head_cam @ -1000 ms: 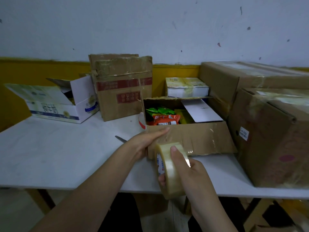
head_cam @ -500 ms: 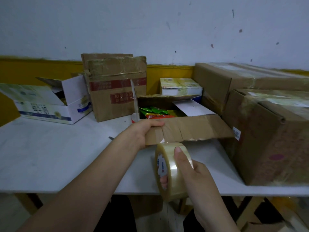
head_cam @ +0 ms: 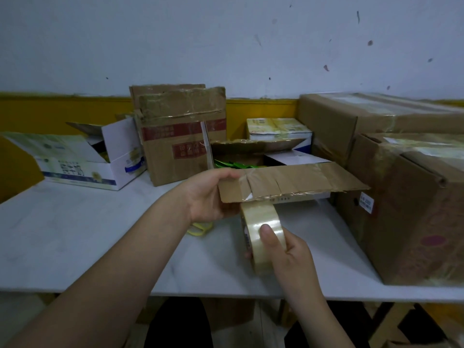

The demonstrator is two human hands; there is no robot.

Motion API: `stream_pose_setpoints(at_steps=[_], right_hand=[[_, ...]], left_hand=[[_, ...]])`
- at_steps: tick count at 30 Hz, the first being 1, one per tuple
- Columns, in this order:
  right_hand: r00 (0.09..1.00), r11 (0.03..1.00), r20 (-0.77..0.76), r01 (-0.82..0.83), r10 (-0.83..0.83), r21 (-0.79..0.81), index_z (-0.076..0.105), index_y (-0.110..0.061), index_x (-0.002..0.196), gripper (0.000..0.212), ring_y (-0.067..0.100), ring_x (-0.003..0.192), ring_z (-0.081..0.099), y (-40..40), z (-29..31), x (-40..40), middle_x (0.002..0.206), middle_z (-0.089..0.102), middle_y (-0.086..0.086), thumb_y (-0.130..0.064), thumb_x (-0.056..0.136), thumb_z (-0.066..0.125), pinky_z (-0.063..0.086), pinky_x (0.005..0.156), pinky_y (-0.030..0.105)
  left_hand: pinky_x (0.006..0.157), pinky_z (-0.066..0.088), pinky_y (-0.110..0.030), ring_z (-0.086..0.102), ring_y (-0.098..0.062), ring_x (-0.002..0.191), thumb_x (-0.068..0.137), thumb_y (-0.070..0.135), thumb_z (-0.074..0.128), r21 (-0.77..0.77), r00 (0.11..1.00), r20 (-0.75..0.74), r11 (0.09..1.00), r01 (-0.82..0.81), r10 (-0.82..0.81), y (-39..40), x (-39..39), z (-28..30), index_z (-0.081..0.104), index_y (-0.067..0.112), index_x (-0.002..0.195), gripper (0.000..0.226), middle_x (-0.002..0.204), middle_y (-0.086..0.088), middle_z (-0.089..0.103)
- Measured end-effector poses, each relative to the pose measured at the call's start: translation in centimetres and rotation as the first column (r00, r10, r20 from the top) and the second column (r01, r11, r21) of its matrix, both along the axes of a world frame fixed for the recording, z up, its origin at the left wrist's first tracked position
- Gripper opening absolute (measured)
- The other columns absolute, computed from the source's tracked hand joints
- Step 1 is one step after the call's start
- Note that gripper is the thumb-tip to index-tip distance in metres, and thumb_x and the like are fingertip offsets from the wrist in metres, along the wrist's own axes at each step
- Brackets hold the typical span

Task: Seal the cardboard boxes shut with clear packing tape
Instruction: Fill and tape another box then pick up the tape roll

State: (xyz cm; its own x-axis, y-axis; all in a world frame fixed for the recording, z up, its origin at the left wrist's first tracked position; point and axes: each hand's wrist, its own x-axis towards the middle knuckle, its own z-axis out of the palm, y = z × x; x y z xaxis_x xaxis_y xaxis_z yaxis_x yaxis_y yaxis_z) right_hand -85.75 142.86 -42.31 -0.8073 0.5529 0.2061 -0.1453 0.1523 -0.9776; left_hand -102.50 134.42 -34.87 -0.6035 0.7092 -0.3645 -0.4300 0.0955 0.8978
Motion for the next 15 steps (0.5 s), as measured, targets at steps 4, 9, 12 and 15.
stream_pose_setpoints(at_steps=[4,9,12,15], right_hand=[[1.000,1.000,-0.018,-0.005,0.004,-0.017,0.071,-0.011,0.082,0.039,0.014,0.060,0.069,0.1,-0.6,-0.4,0.067,0.073,0.007,-0.048,0.086,0.062,0.051,0.053,0.021],[1.000,0.999,0.008,-0.011,0.012,-0.031,0.071,-0.008,0.081,0.043,0.014,0.061,0.069,-0.5,-0.9,-0.6,0.066,0.073,0.006,-0.048,0.086,0.055,0.051,0.055,0.022],[0.997,0.997,0.062,-0.031,0.035,-0.073,0.071,-0.004,0.082,0.048,0.018,0.063,0.072,-0.1,-0.2,-0.6,0.066,0.073,0.008,-0.048,0.090,0.053,0.053,0.057,0.023],[0.996,0.992,0.074,-0.047,0.056,-0.120,0.071,0.000,0.087,0.048,0.020,0.065,0.073,0.4,0.4,-0.6,0.068,0.074,0.011,-0.043,0.095,0.053,0.055,0.059,0.025]], left_hand=[[0.105,0.049,-0.035,0.063,-0.022,0.104,0.090,0.021,0.070,0.045,0.991,-0.045,0.991,-0.127,0.129,-0.2,0.7,-1.6,0.068,0.011,0.123,0.035,0.110,-0.010,0.071],[0.059,0.052,-0.023,0.064,-0.012,0.076,0.092,0.016,0.070,0.026,0.967,-0.119,0.974,-0.224,0.225,0.5,0.1,-0.7,0.064,0.012,0.119,0.028,0.086,-0.002,0.071],[0.043,0.047,-0.018,0.063,-0.011,0.074,0.091,0.015,0.071,-0.037,0.957,-0.182,0.971,-0.235,0.225,1.2,-0.2,0.7,0.063,0.013,0.121,0.031,0.089,-0.002,0.070],[0.038,0.044,-0.014,0.060,-0.009,0.063,0.095,0.013,0.066,-0.083,0.973,-0.141,0.977,-0.197,0.184,1.6,-0.2,1.3,0.063,0.010,0.109,0.015,0.082,-0.003,0.066]])
